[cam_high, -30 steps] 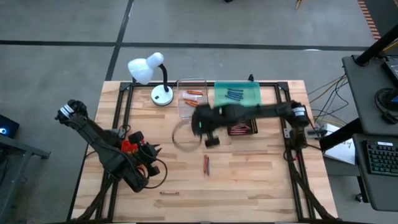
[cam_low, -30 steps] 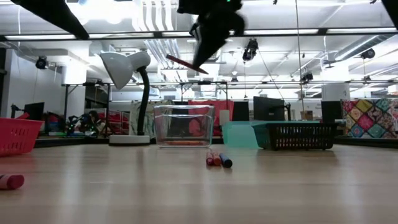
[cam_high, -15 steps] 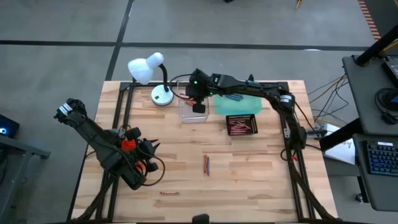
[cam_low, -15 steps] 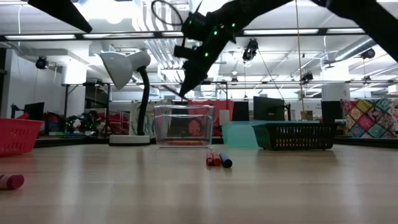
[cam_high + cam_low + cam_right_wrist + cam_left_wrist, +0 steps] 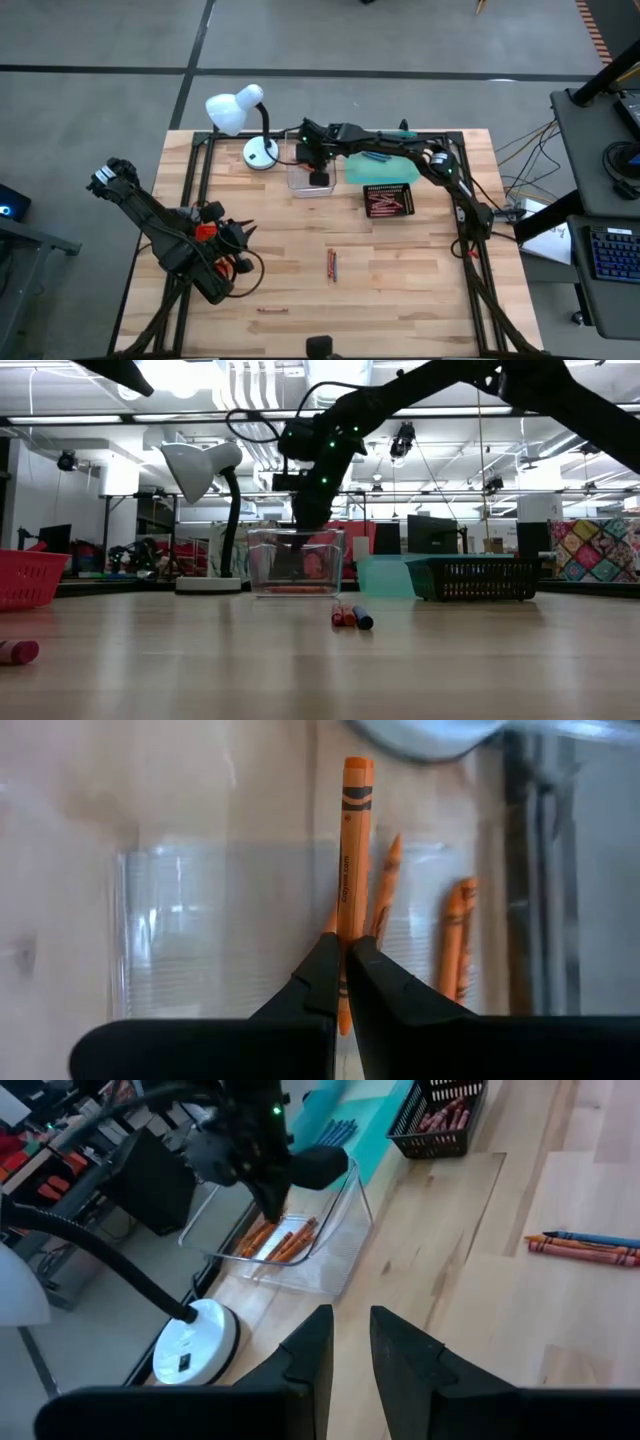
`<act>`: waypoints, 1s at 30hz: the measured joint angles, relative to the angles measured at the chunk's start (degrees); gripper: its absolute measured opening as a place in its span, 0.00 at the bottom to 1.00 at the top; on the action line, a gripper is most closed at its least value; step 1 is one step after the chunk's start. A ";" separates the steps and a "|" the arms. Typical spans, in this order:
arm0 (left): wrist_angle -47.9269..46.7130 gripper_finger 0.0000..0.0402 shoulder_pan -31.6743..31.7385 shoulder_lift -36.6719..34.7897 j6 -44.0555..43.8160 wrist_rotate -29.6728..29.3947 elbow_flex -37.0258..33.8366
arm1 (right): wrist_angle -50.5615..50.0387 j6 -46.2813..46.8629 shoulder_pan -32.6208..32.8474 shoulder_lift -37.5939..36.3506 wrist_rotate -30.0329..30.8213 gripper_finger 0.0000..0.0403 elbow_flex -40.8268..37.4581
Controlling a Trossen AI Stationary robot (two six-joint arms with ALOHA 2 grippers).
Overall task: Sort crayons
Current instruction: Put the orange crayon into the transparent bin, then put the red crayon into the black bin
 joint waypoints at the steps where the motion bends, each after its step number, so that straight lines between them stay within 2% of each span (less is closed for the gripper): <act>1: -0.06 0.13 0.00 0.00 0.00 -0.04 0.00 | -0.38 0.10 0.00 0.16 0.00 0.02 -0.04; 9: -0.05 0.13 0.00 -0.02 -0.04 -0.07 0.00 | -2.91 0.78 0.00 0.10 -0.09 0.05 -0.02; 22: 1.68 0.13 -0.01 -0.02 -0.30 1.86 -0.04 | -3.13 3.52 0.11 -0.95 -0.22 0.31 0.39; 30: 4.70 0.13 0.00 -0.02 -0.33 7.16 -0.15 | -4.43 6.48 3.55 -5.87 -0.74 0.31 0.99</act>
